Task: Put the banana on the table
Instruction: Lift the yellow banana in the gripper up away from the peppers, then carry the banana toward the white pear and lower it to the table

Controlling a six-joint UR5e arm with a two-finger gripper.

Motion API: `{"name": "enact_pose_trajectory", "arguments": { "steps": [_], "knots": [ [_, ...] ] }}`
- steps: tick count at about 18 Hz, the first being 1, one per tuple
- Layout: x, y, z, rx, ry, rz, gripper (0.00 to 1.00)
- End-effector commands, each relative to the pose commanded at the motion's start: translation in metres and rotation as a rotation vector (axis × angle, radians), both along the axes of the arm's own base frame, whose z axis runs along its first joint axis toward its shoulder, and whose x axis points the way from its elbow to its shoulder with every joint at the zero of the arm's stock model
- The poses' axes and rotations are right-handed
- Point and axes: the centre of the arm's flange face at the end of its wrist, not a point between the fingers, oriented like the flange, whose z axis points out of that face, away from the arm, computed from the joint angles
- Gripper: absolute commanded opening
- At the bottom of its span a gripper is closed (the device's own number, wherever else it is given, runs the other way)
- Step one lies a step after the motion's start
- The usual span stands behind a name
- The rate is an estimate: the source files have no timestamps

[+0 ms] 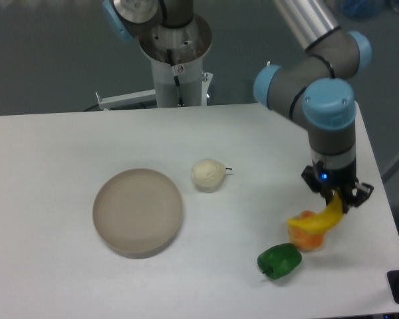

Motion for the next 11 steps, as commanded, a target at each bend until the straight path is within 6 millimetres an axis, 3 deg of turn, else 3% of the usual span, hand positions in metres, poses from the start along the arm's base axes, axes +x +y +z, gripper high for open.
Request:
{"name": "enact_pose_trajectory", "arguments": {
  "steps": [2, 4, 7, 11],
  "knots": [
    [-0.004, -0.026, -0.01, 0.009, -0.038, -0.015, 0.27],
    [-0.001, -0.052, -0.036, 0.038, -0.12, -0.07, 0.26],
    [0.019, -0.059, -0.062, 0.045, -0.19, -0.075, 0.26],
    [0.042, -0.068, -0.079, 0.026, -0.233, -0.069, 0.26]
  ]
}}
